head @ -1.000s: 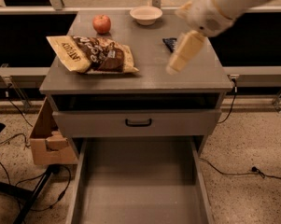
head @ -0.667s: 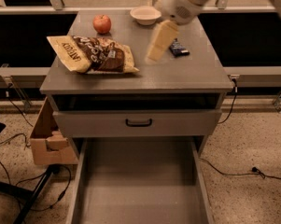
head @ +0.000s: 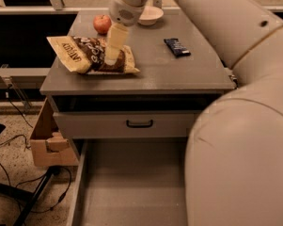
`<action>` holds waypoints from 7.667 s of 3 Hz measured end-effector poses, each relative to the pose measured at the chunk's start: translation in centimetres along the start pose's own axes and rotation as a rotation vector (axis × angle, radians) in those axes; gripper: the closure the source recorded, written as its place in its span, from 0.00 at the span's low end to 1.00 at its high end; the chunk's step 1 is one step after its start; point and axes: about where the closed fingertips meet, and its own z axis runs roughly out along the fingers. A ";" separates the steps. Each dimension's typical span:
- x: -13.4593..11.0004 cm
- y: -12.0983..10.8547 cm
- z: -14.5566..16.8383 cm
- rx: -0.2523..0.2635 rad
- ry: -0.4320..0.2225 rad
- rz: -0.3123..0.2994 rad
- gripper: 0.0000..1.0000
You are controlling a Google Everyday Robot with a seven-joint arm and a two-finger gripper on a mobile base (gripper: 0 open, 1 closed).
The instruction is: Place brown chip bag into middle drawer
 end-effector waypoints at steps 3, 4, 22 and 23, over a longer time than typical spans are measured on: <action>-5.0 2.6 8.5 -0.094 -0.015 -0.011 0.38; -5.0 2.6 8.7 -0.097 -0.013 -0.012 0.59; 25.8 36.6 10.5 -0.270 0.034 0.701 0.85; 25.7 36.6 10.4 -0.269 0.033 0.698 0.60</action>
Offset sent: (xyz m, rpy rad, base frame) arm -0.0066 0.0948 -0.0735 -0.0170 0.0892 0.0443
